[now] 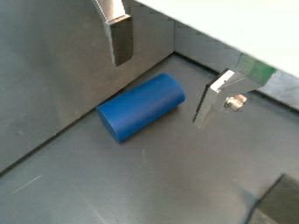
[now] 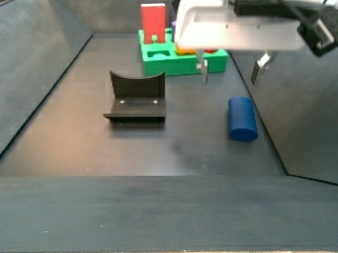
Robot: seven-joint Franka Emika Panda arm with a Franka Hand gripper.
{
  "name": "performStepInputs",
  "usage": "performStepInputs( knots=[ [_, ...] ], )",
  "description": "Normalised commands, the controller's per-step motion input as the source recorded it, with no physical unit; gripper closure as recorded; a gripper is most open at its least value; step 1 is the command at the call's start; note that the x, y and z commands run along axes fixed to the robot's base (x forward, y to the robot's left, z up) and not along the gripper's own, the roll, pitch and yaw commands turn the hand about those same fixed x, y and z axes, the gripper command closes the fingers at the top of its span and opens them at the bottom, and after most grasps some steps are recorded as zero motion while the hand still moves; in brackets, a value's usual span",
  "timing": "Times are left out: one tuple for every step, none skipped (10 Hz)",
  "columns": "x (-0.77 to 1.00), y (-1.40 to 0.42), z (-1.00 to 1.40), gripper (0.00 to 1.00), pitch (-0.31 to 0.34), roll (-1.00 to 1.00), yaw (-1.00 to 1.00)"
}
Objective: Pick up the oval object. Move up. Place the oval object on the fixture. Regrasp the oval object. Move to above the board. Insert the oval object.
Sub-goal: Pick up the oval object.
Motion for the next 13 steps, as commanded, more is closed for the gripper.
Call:
performStepInputs(
  knots=[
    [-0.13,0.0,-1.0,0.0,-0.076,0.0,0.0],
    [-0.23,0.0,-1.0,0.0,-0.03,0.0,-0.02],
    [-0.36,0.01,-1.0,0.0,-0.013,0.0,-0.04],
    [-0.71,0.11,-1.0,0.0,-0.044,0.06,-0.02],
    [-0.72,0.09,-1.0,0.0,-0.056,0.05,-0.01],
    [-0.47,0.0,-1.0,0.0,-0.113,0.0,0.0],
    [-0.1,0.0,-1.0,0.0,-0.137,0.0,0.02],
    [0.05,0.0,-0.99,0.0,-0.136,-0.03,0.01],
    [0.27,0.01,-1.0,0.0,-0.094,-0.03,0.0],
    [0.43,0.01,-1.0,0.0,-0.043,-0.02,0.0],
    [0.48,0.0,-1.0,0.0,-0.03,-0.01,0.0],
    [0.55,0.0,-1.0,0.0,-0.027,-0.01,-0.01],
    [0.56,0.0,-1.0,0.0,-0.007,0.0,-0.06]
  ],
)
